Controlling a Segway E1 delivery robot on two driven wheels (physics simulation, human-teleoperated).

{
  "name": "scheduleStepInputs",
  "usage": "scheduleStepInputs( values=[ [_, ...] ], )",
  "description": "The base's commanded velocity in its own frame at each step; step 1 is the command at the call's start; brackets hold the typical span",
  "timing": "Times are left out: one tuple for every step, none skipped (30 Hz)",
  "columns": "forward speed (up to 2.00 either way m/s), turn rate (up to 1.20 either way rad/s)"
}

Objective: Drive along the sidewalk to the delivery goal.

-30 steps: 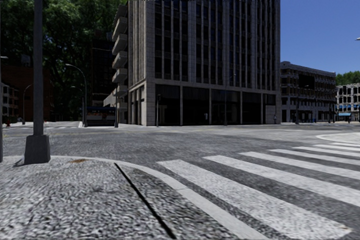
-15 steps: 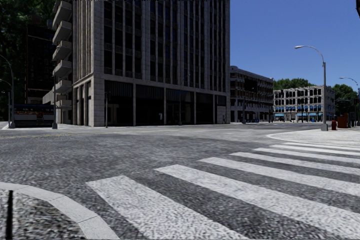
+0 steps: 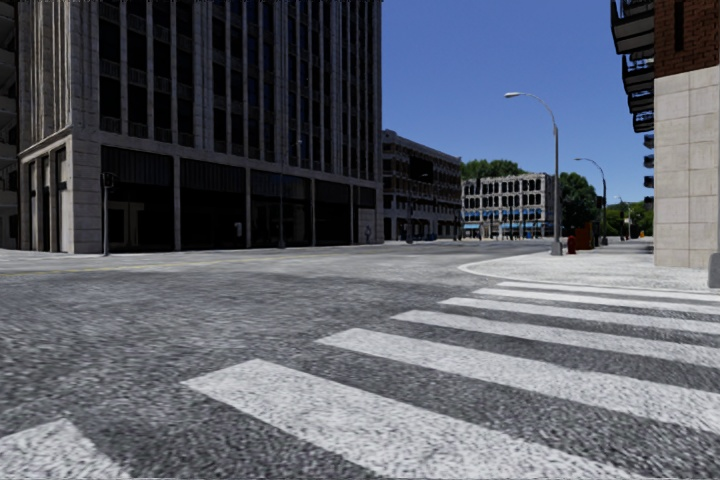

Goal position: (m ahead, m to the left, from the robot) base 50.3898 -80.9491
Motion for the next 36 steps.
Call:
scheduleStepInputs(
  values=[
    [1.64,-0.57],
    [1.64,-0.57],
    [1.64,-0.57],
    [1.64,-0.57],
    [1.64,-0.57],
    [1.64,-0.57],
    [1.64,-0.57],
    [1.64,-0.57],
    [1.64,-0.57],
    [1.64,-0.57],
    [1.64,-0.57],
    [1.64,-0.57],
    [1.64,-0.57],
    [1.64,-0.57],
    [1.64,-0.57],
    [1.64,-0.57],
    [1.64,-0.57],
    [1.69,-0.57],
    [2.00,-0.57],
    [2.00,-0.57],
    [2.00,-0.57],
    [2.00,-0.57],
    [2.00,-0.57],
    [2.00,-0.57],
    [2.00,-0.57],
    [2.00,-0.57],
    [2.00,-0.57],
    [2.00,-0.57],
    [2.00,-0.57],
    [2.00,-0.57],
    [2.00,-0.57],
    [2.00,-0.57],
    [2.00,-0.57],
    [2.00,-0.57],
    [2.00,-0.57],
    [2.00,-0.57]
  ],
)
